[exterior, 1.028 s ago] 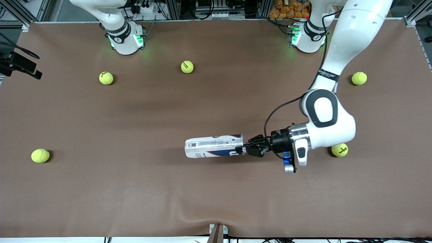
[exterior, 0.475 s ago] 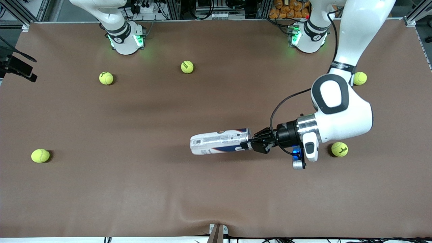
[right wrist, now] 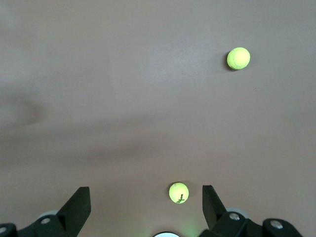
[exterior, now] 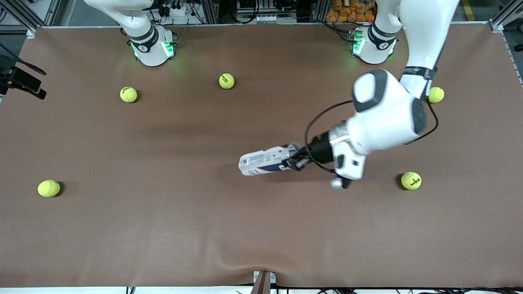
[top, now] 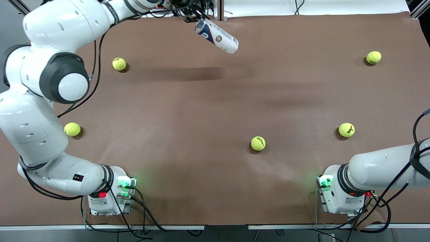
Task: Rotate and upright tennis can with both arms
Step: 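Lift and rotate the can upright with the left gripper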
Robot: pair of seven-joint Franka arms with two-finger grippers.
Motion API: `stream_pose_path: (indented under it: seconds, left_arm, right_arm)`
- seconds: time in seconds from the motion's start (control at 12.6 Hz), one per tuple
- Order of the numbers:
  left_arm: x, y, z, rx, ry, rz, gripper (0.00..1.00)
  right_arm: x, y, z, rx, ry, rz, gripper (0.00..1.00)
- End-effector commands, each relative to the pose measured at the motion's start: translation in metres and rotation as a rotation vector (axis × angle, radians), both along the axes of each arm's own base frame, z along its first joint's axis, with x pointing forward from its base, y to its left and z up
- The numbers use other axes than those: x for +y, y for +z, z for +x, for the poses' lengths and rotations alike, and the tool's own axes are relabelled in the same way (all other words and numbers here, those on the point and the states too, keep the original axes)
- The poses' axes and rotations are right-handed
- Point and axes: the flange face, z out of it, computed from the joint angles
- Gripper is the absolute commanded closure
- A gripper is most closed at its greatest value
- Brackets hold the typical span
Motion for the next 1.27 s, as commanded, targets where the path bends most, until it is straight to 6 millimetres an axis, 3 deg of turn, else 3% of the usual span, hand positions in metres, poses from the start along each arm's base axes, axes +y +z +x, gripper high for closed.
stream_pose_path:
  seconds: [0.0,0.16,0.4,0.55,0.71,0.87,1.03,1.11,1.19]
  left_arm:
    - [-0.05,-0.001,-0.029,-0.066,-0.06,0.139,1.0]
    - [-0.094,-0.025,-0.061,-0.099,-0.114,0.289,1.0]
    - [-0.127,-0.048,-0.099,-0.12,-0.225,0.499,1.0]
    - [-0.141,-0.06,-0.116,-0.118,-0.265,0.564,1.0]
    - [-0.156,-0.085,-0.131,-0.15,-0.291,0.666,1.0]
    - [-0.161,-0.102,-0.135,-0.161,-0.293,0.715,1.0]
    - [-0.164,-0.105,-0.138,-0.163,-0.287,0.72,0.96]
    - [-0.164,-0.104,-0.138,-0.163,-0.285,0.719,0.29]
    - [-0.164,-0.103,-0.138,-0.163,-0.284,0.717,0.0]
  right_arm:
    - [0.001,0.005,0.001,-0.005,0.009,-0.008,0.0]
    - [0.001,0.005,0.001,-0.005,0.008,-0.008,0.0]
    - [0.0,0.005,0.001,-0.007,0.004,-0.008,0.0]
    - [0.0,0.005,0.001,-0.007,0.004,-0.008,0.0]
    - [0.0,0.005,0.001,-0.007,0.004,-0.008,0.0]
    - [0.0,0.005,0.001,-0.007,0.003,-0.008,0.0]
    - [0.0,0.005,0.001,-0.007,0.003,-0.008,0.0]
    - [0.0,0.005,0.001,-0.005,0.001,-0.008,0.0]
    - [0.0,0.005,0.001,-0.007,0.001,-0.008,0.0]
